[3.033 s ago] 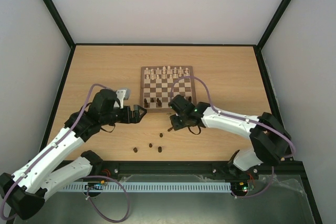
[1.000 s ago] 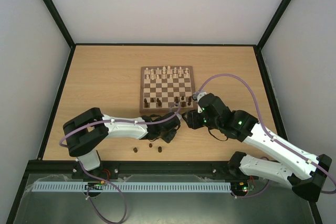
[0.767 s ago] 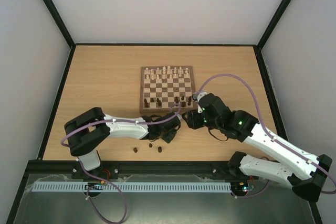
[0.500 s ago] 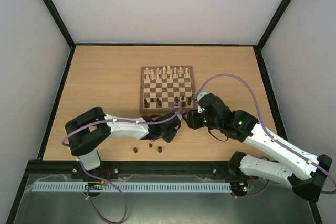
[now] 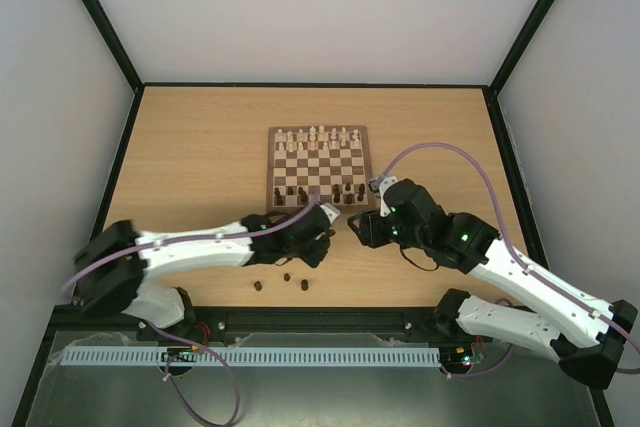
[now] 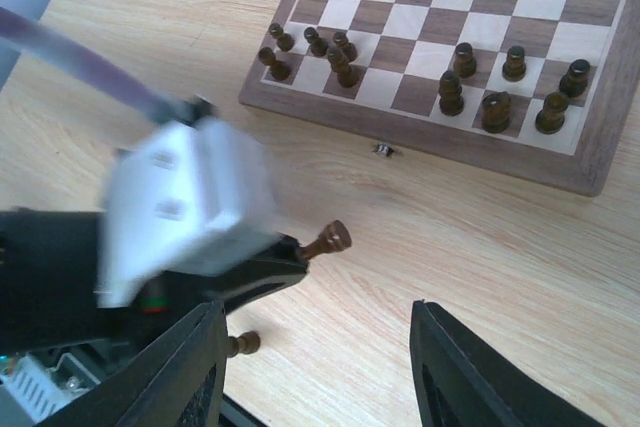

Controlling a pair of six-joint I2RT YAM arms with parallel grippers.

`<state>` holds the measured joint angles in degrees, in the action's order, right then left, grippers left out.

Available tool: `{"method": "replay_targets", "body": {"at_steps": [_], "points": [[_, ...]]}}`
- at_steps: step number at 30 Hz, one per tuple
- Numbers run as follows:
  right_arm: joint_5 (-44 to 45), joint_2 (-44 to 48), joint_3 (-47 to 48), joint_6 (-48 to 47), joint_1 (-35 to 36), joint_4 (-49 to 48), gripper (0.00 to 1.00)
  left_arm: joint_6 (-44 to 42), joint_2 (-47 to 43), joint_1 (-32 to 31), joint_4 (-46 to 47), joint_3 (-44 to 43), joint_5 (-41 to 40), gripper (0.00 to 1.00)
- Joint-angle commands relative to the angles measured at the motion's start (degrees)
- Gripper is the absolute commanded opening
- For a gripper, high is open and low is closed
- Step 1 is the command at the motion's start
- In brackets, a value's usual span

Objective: Set up the chess pieces on the board
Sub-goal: Pick up the chess piece at the center of the board, then place the chess piece on the chessboard.

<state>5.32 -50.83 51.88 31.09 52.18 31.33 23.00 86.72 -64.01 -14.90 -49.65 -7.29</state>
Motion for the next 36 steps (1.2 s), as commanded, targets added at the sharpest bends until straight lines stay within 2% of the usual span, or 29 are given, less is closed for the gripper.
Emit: {"method": "replay_targets", "body": {"at_steps": [1,10,14,18,20,36], "points": [[-3.68,1.72,0.63,1.56,-0.14,2.7,0.51,0.84,-12.98,-1.14,-6.2,-1.37,6.42,0.04],[-27.54,4.6,1.47,5.81,-2.36,-4.47,0.51,2.18,-32.27,-3.06,-7.21,1.77,17.75,0.06],[-42.64,4.13,0.62,10.39,-2.84,-12.64,0.52,2.4,-37.34,-3.05,-5.46,4.88,22.46,0.07],[-48.85,3.45,-1.15,13.92,-2.88,-19.01,0.53,2.02,-39.04,-3.06,-5.63,5.9,24.42,0.07],[-49.91,2.77,-1.3,14.74,-2.88,-19.82,0.53,1.8,-39.69,-3.05,-5.55,6.3,24.31,0.08],[-49.09,-1.36,0.47,8.52,-3.83,-8.38,0.53,1.29,-42.44,-3.23,-5.79,6.09,28.03,0.08]]}}
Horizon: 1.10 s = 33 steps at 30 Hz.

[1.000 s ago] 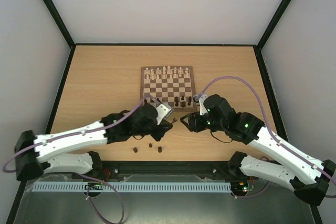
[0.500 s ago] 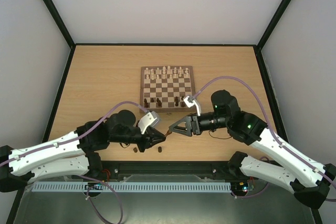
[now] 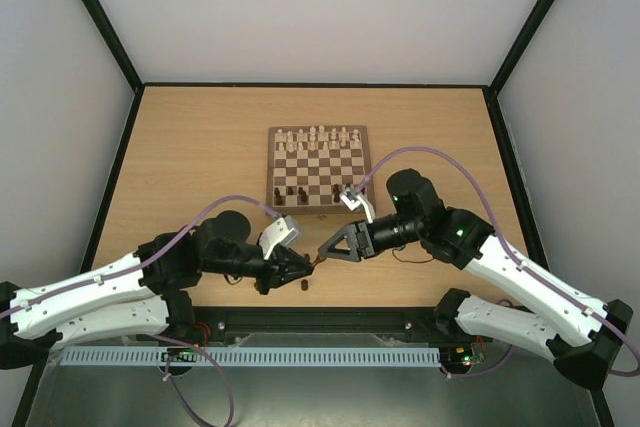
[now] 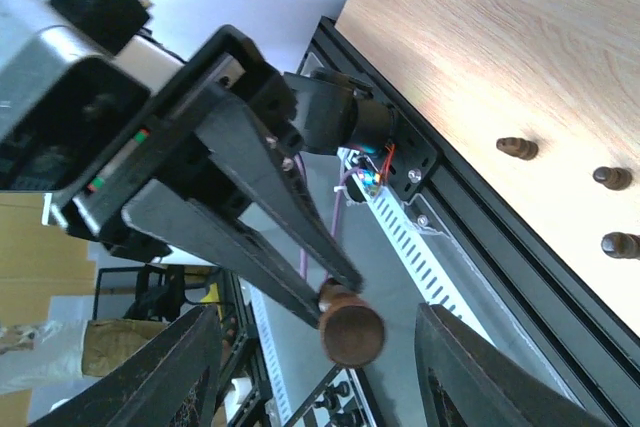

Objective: Set up the chess pieces on the board
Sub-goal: Place the chess piece on the chessboard.

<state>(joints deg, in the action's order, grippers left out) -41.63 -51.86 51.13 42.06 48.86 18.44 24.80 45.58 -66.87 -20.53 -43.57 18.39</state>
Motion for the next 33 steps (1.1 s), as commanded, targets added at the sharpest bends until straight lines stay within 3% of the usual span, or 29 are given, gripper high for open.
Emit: {"method": "replay_targets", "body": {"at_steps": [1,10,25,33], "points": [[-2.93,-0.35,1.04,-2.51,-0.52,4.35,0.53,-0.52,-1.53,-0.37,-0.22,-0.08,2.84,0.08],[-10.48,-0.01,-2.42,-0.78,-0.57,-1.14,0.49,-0.97,0.12,-0.37,0.31,0.04,4.54,0.09],[-12.46,-1.91,-4.61,-2.56,-0.52,-1.5,0.38,-1.23,1.13,-0.45,1.42,-0.32,6.81,0.09],[-12.89,-2.46,-5.22,-3.04,-0.53,-2.19,0.22,-1.51,2.47,-0.45,1.59,-0.63,7.32,0.1]]}}
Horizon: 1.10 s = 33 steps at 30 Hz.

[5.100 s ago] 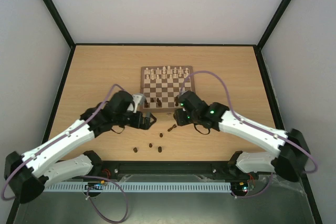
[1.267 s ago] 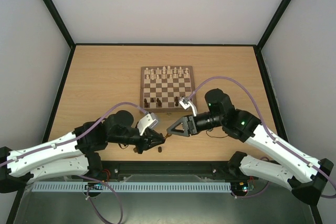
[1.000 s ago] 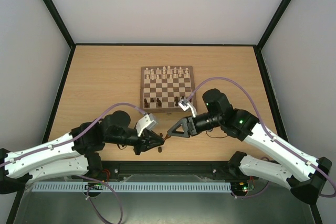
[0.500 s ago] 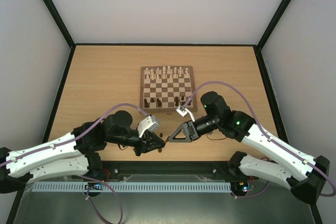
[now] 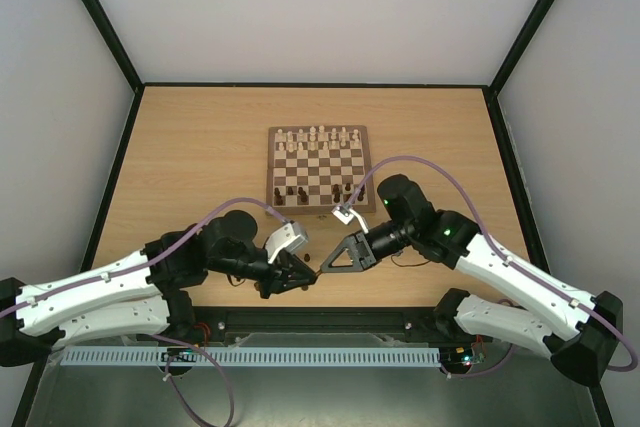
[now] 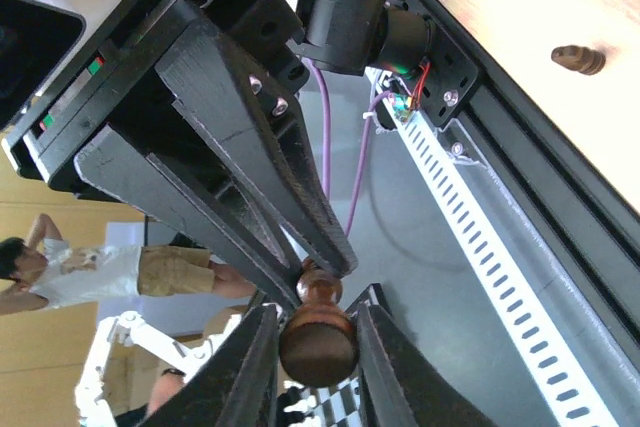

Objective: Set up the chess pieces on the board
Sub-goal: Place the chess piece on the chessboard.

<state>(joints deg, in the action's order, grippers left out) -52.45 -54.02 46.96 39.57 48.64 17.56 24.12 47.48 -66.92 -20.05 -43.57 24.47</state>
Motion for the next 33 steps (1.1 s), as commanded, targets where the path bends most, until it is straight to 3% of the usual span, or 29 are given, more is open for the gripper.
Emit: {"method": "replay_targets", "body": {"at_steps": [1,5,11,16,20,25,33], "points": [[-2.08,-0.37,-1.15,-0.48,-0.3,-1.52,0.19,-0.83,0.64,-0.43,1.16,-0.68,1.28,0.11],[-1.61,0.24,-2.09,0.42,-0.3,-3.21,0.09,-0.15,0.39,-0.41,1.69,-0.89,0.92,0.18],[4.88,5.57,-3.92,4.05,-0.35,-9.29,0.08,3.4,-1.53,-0.33,3.14,-2.07,-4.4,0.61],[16.03,9.1,-4.72,5.82,-0.32,-12.42,0.06,10.44,-4.54,1.92,7.7,-3.81,-11.18,0.75],[20.82,11.0,-6.73,8.97,-0.35,-20.18,0.03,16.63,-9.57,7.54,15.61,-1.58,-11.0,0.76],[23.26,13.22,-7.42,12.15,-0.39,-27.92,0.02,25.29,-12.5,15.23,28.41,3.15,-3.74,0.73],[21.6,12.95,-7.1,15.33,-0.39,-34.35,0.02,33.93,-12.83,18.27,41.01,9.78,2.14,0.7]]}}
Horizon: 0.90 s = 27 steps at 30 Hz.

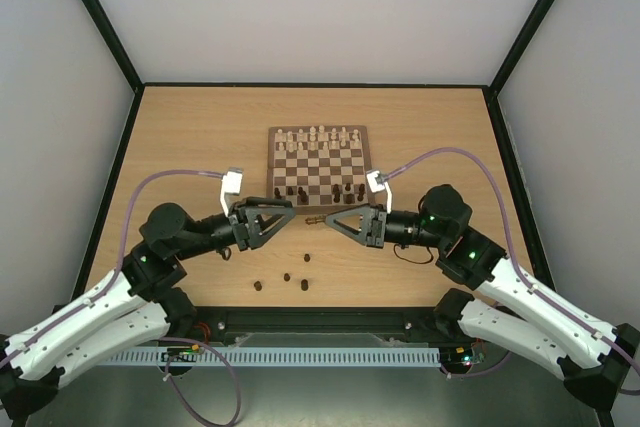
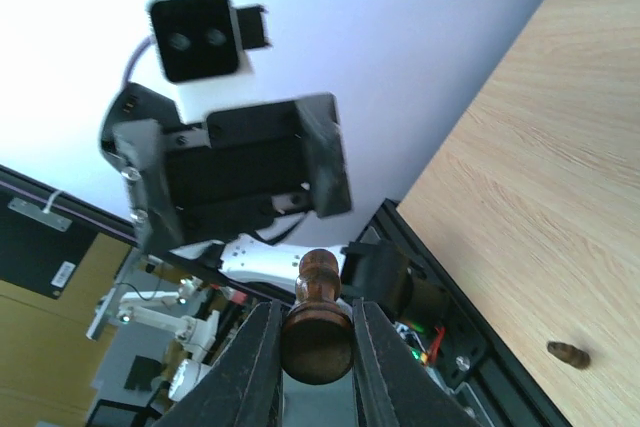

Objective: Set up the chess pieces on the board
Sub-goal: Place the chess piece on the chessboard.

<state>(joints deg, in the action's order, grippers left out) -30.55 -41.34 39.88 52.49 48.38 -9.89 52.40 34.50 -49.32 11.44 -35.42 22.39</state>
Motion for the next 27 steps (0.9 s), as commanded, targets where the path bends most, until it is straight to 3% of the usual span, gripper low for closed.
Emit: {"method": "replay_targets", "body": {"at_steps": [1,17,27], "points": [[-0.89,0.03,-0.15,3.08,-0.13,-8.14,0.02,5.97,0.32,0.69,10.24,2.18,4.4,0.7],[-2.94,-5.52,2.09,3.3,-0.14,-12.18,0.03,8.28,2.42,0.72,13.87,4.37,6.88,0.56],[-3.59,-4.77,4.29,1.14,-0.13,-7.7,0.03,5.36,-0.42,1.49,7.31,3.15,4.05,0.55]]}}
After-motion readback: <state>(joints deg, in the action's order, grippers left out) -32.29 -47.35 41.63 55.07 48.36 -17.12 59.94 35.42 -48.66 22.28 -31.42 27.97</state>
